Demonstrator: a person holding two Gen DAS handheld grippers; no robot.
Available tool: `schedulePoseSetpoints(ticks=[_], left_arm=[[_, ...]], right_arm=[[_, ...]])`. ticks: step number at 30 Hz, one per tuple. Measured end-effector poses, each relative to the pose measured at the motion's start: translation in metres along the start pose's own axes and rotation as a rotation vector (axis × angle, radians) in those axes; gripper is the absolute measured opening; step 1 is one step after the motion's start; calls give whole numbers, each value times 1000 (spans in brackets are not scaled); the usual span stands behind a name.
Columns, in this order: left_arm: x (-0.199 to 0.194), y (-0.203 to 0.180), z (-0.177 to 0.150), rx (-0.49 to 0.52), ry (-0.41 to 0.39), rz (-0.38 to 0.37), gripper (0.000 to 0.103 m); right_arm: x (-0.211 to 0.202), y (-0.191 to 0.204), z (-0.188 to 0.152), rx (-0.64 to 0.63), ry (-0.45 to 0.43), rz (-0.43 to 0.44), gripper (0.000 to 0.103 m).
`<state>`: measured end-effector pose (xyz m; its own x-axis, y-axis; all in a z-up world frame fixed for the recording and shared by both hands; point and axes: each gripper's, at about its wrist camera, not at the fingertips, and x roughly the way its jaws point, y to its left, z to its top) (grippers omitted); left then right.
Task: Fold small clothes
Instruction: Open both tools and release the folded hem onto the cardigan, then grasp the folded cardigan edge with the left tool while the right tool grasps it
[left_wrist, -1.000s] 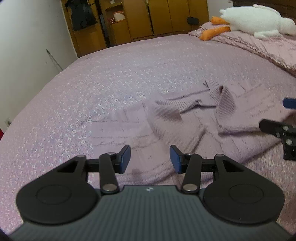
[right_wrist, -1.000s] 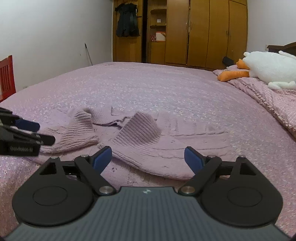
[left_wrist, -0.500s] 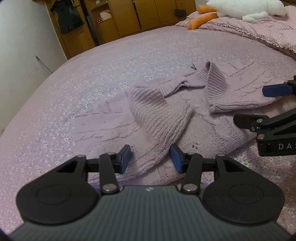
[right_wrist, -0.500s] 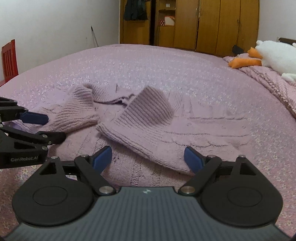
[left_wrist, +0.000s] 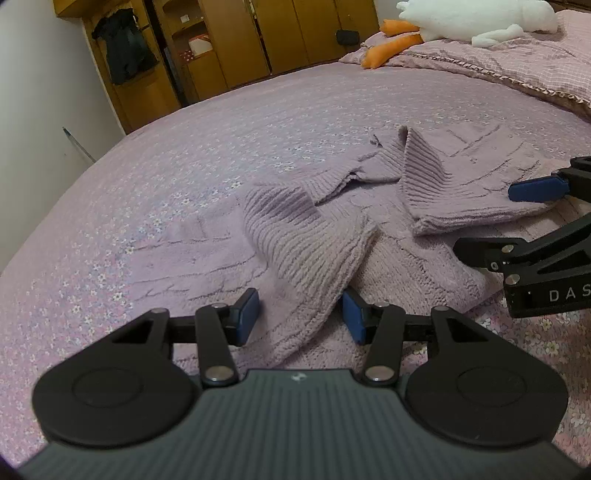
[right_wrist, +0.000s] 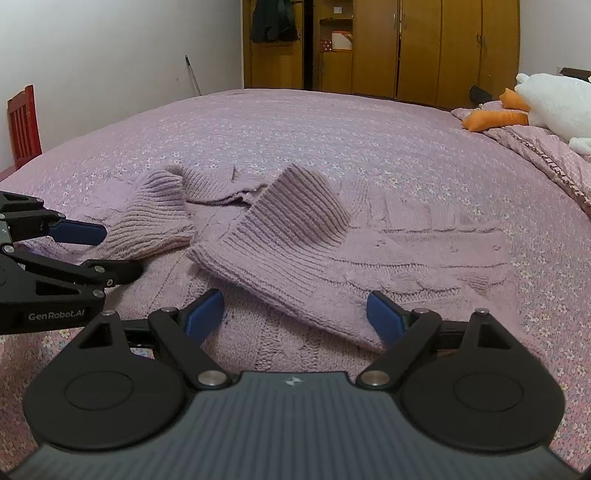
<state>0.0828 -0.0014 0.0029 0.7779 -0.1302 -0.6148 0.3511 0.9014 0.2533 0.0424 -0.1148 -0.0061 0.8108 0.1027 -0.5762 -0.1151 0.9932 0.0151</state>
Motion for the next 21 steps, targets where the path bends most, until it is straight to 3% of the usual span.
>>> schedulePoseSetpoints(ticks=[7,11,15,16,17,18,19,20,21], left_arm=[[4,6,2,-44,22,-1,58],[7,10,2,-73,34,-3,62],[8,10,3,-80,33,1,62],[8,9,3,-76,31,6,62],[8,8,3,-73,28,9,62],[7,8,3,-70,22,13,62],[5,7,2,-67,5,24,61],[2,7,3,-64,-16,34,54],[-1,7,3,-55,-39,39,47]], right_arm=[[10,-3,1,34,41,-27,103],[14,-4,4,23,70,-31,103],[11,-5,3,15,44,-26,101],[6,-5,3,7,17,-22,85],[2,-4,4,-15,0,-11,57],[-1,-3,6,-38,-5,-18,45],[-3,-4,10,-54,-10,-34,24],[-4,-7,13,-62,-15,-35,12],[-5,-9,16,-70,-22,-38,10]])
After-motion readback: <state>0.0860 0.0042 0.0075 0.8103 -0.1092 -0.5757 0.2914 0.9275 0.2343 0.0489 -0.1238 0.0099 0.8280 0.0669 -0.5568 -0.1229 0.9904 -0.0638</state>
